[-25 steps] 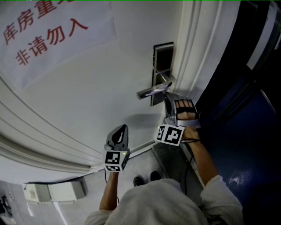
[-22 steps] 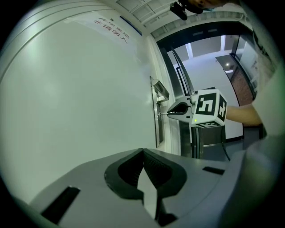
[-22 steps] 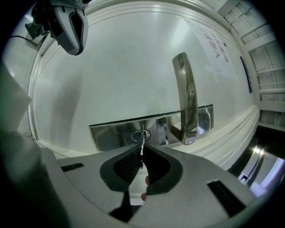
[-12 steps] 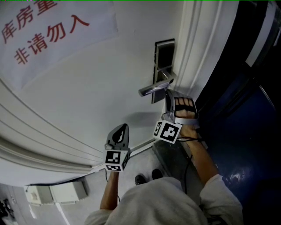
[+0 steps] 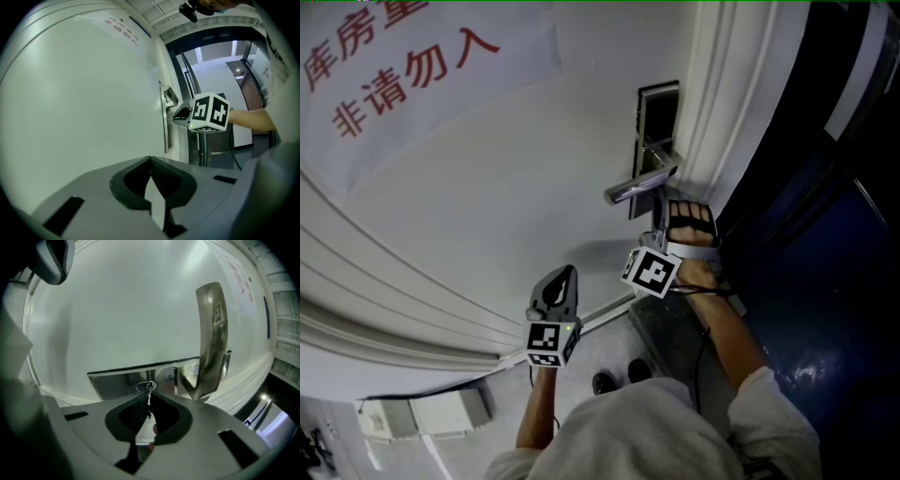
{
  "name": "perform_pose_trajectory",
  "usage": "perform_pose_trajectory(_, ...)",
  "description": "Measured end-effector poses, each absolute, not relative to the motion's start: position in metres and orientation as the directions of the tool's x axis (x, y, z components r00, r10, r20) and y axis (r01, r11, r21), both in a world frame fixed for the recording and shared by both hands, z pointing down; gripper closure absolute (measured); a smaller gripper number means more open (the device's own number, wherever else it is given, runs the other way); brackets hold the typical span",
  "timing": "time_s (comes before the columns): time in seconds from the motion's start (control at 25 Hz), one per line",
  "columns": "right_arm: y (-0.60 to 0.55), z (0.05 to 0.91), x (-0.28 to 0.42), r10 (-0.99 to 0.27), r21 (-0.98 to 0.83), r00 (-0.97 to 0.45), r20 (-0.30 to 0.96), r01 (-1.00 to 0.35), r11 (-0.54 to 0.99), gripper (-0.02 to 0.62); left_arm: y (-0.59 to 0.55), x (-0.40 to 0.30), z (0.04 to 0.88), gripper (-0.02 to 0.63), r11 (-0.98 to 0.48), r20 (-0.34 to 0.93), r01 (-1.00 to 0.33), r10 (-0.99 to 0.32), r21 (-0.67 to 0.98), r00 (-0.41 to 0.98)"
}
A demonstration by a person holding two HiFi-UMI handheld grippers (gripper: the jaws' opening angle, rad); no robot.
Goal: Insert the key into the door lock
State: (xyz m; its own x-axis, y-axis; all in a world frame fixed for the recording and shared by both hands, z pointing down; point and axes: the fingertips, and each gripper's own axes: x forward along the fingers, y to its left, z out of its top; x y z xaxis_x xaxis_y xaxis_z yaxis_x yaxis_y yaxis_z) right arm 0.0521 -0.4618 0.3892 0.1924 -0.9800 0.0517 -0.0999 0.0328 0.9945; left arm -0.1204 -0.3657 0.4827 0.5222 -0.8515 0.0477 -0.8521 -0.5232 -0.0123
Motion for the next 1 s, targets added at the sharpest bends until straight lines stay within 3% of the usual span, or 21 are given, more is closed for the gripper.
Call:
perform_pose_trajectory(0.6, -0.472, 0.392, 0.048, -0.992, 0.998, 0.121, 0.029, -0.064, 0.021, 0.566, -0.364, -0.121, 0.482, 0.588, -0.520, 0.047, -0.854, -0.853, -0.011, 0.519)
perform_pose_trajectory(0.64, -0.472, 0.395, 0.049, -0.992, 0.996, 0.111, 0.053, -0.077, 0.045, 0.556, -0.364, -0.120, 0.481, 0.589, -0.521, 0.046, -0.854, -0.853, -0.012, 0.520)
perform_pose_trajectory(0.72, -0.472, 0.403, 0.049, -0.988, 0.988, 0.097, 0.119, -0.112, 0.108, 0.331, -0.362, -0.117, 0.479, 0.588, -0.520, 0.044, -0.854, -0.853, -0.012, 0.519)
perform_pose_trajectory(1.0, -0.459, 0.401, 0.059, -0.996, 0.991, 0.072, 0.048, -0.126, 0.039, 0.337, -0.358, -0.108, 0.477, 0.589, -0.520, 0.041, -0.854, -0.854, -0.016, 0.519)
